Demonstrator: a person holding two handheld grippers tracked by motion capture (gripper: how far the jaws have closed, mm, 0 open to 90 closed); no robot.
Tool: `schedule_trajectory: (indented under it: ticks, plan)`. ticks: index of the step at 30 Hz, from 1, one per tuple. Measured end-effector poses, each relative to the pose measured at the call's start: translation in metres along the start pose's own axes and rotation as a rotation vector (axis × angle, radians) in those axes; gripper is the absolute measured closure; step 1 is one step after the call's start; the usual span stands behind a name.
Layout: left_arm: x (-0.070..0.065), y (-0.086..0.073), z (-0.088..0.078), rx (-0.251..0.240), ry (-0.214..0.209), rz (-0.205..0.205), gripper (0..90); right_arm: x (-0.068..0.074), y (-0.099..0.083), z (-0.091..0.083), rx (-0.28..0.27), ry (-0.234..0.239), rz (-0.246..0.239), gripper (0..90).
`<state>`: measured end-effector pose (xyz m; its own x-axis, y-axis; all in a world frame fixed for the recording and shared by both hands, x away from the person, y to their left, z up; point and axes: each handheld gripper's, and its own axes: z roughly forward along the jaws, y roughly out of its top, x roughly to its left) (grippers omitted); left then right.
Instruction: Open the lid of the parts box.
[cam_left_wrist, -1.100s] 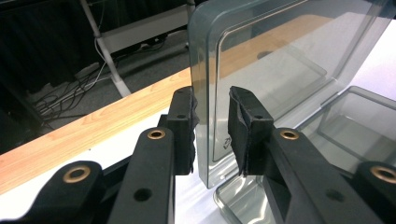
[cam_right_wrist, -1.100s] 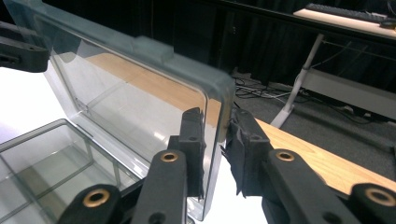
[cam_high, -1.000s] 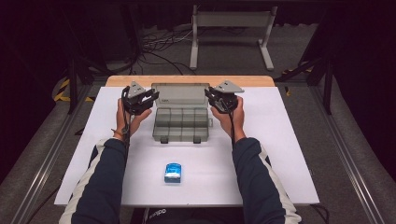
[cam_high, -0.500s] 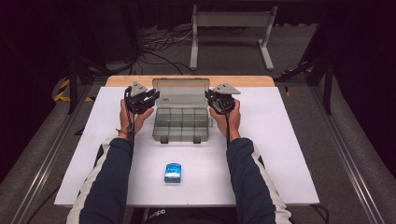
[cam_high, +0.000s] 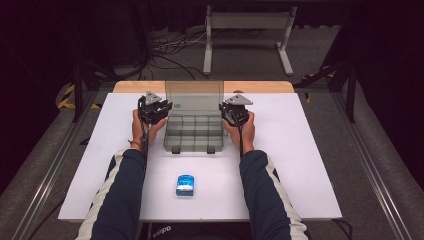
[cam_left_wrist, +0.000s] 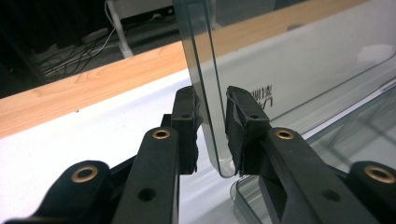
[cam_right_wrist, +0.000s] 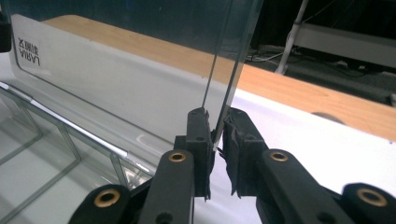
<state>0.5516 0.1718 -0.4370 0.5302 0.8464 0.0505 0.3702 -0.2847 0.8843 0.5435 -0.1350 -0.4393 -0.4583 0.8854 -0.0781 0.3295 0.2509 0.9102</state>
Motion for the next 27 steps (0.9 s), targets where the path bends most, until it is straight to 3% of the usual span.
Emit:
schedule_trajectory:
  ticks: [17, 20, 27]
  plan:
    - [-0.002, -0.012, 0.008, 0.058, 0.009, -0.016, 74.3, 0.003, -0.010, 0.004, 0.058, 0.007, 0.068, 78.3]
    - [-0.002, -0.015, 0.008, 0.049, -0.007, -0.043, 74.3, 0.003, -0.011, 0.003, 0.059, 0.003, 0.083, 78.6]
    - [-0.005, -0.013, 0.008, 0.060, 0.013, -0.034, 74.7, 0.004, -0.007, 0.003, 0.090, -0.009, 0.054, 77.9]
